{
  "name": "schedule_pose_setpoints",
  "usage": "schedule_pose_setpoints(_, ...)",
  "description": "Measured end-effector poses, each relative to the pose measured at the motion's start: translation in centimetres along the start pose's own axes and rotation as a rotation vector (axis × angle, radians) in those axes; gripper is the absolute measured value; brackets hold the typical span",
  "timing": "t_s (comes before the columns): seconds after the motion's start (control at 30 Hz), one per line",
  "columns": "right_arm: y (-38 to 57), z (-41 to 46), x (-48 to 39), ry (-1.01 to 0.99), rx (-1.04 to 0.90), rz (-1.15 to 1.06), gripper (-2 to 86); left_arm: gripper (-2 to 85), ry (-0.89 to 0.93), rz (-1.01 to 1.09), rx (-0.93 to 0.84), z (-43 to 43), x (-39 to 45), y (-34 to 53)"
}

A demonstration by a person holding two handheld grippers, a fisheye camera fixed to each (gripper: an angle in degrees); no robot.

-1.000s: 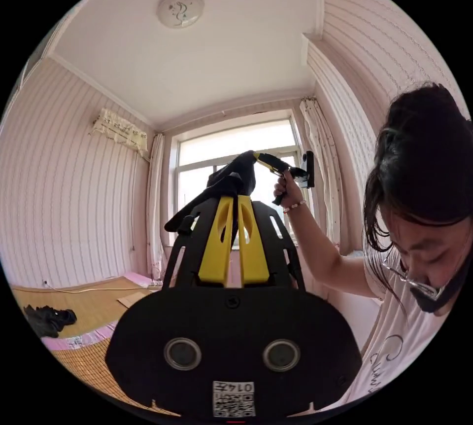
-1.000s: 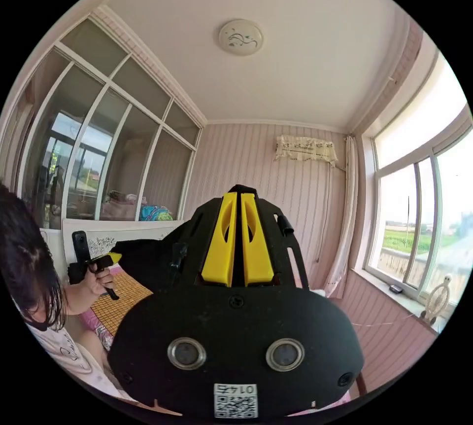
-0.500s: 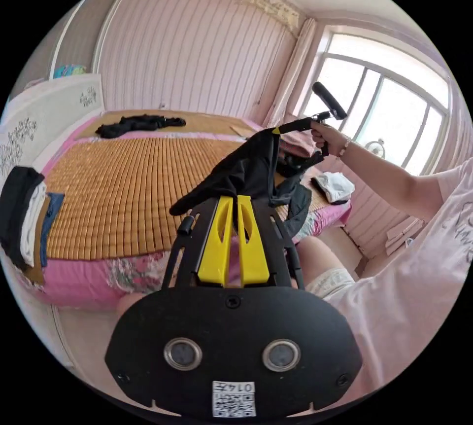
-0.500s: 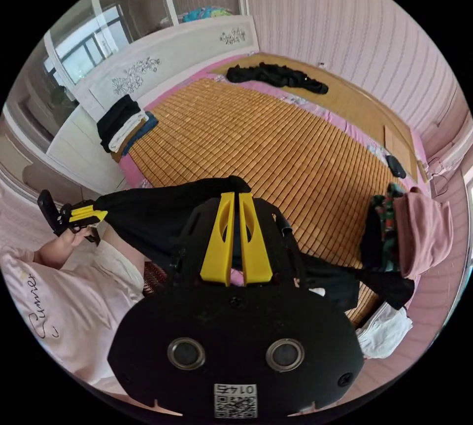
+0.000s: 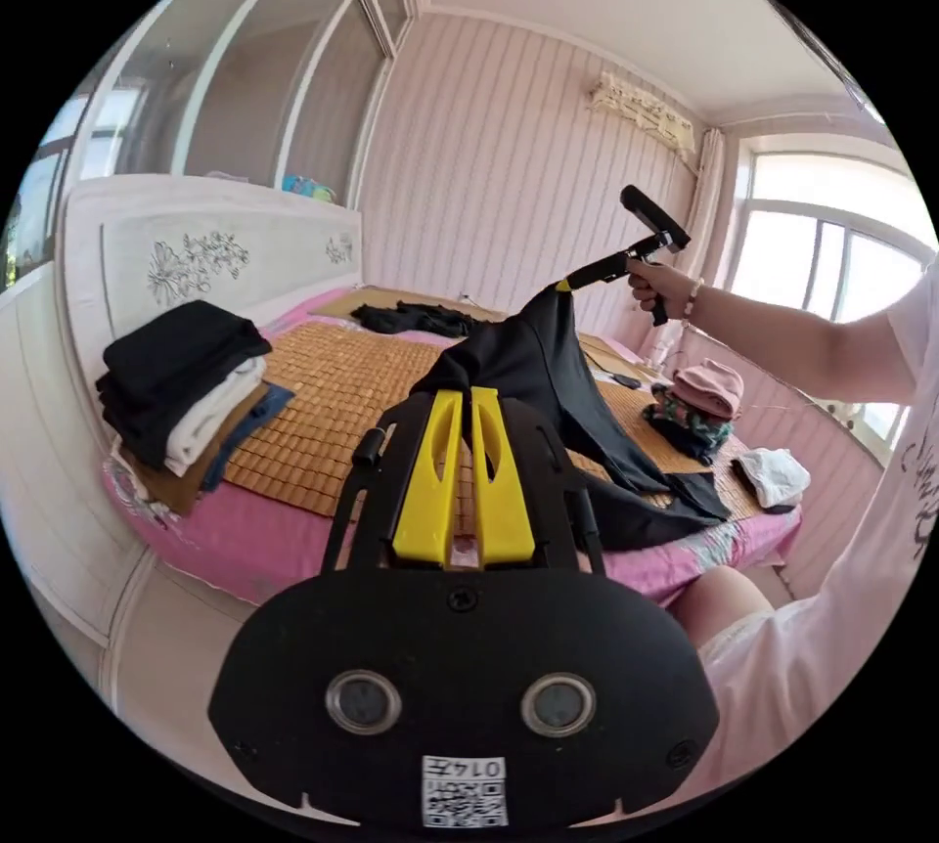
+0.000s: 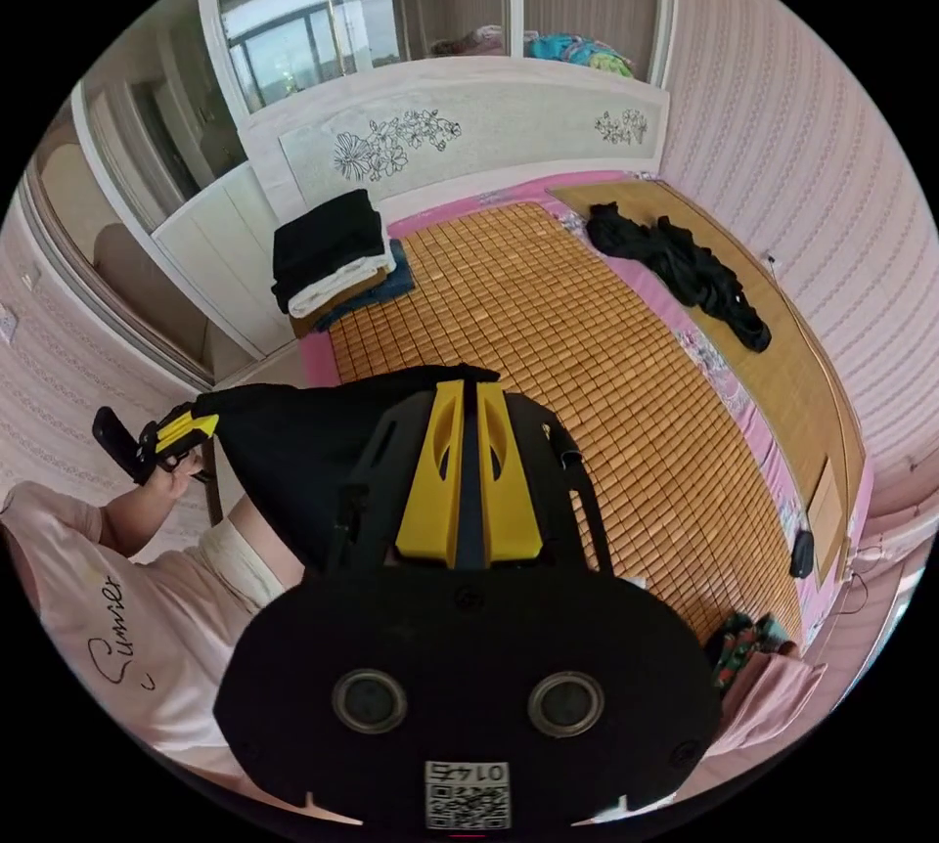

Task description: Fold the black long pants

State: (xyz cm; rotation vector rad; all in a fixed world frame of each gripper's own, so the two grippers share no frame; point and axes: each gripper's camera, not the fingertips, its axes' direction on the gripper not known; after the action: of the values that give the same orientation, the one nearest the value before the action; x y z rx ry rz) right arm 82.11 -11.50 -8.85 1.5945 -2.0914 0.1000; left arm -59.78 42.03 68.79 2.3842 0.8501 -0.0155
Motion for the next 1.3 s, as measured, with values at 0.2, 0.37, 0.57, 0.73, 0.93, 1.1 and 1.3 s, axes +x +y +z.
schedule_pose_setpoints(0.2, -7.0, 8.8, 1.6, -0.101, -0.068, 0.151, 11.3, 4.4, -0.218, -0.265, -0.304, 6.3, -12.6, 3.0)
schedule_pose_setpoints(0.37, 2.4, 15.2, 2.8, -0.184, -0.229, 0.179, 11.3, 5.0, -0.222, -0.372, -0.381, 5.4, -15.9, 9.6)
schedule_pose_setpoints(0.57, 22.9, 12.6, 6.8, -0.193, -0.273, 0.476, 11.3, 4.6, -0.202, -0.43, -0.455, 2.4, -15.4, 15.2)
schedule_pose_setpoints(0.73, 39.3, 6.2, 8.2, -0.099, -0.191, 0.858, 11.0, 4.2, -0.147, -0.393, -0.399, 1.5, -12.6, 15.5)
schedule_pose_setpoints(0.93, 51.3, 1.5, 7.5, 0.001, -0.039, 1.118, 10.7, 4.7, -0.055, -0.104, -0.313, 3.9, -4.0, 12.3)
schedule_pose_setpoints(1.1, 51.6, 1.9, 7.6, 0.043, -0.043, 1.011, 11.5, 6.7, 0.081, 0.135, -0.357, 8.5, 6.1, 11.2)
schedule_pose_setpoints(1.3, 45.7, 3.8, 10.4, 0.074, -0.097, 0.742, 15.7, 7.3, 0.165, 0.321, -0.49, 15.5, 15.8, 14.7)
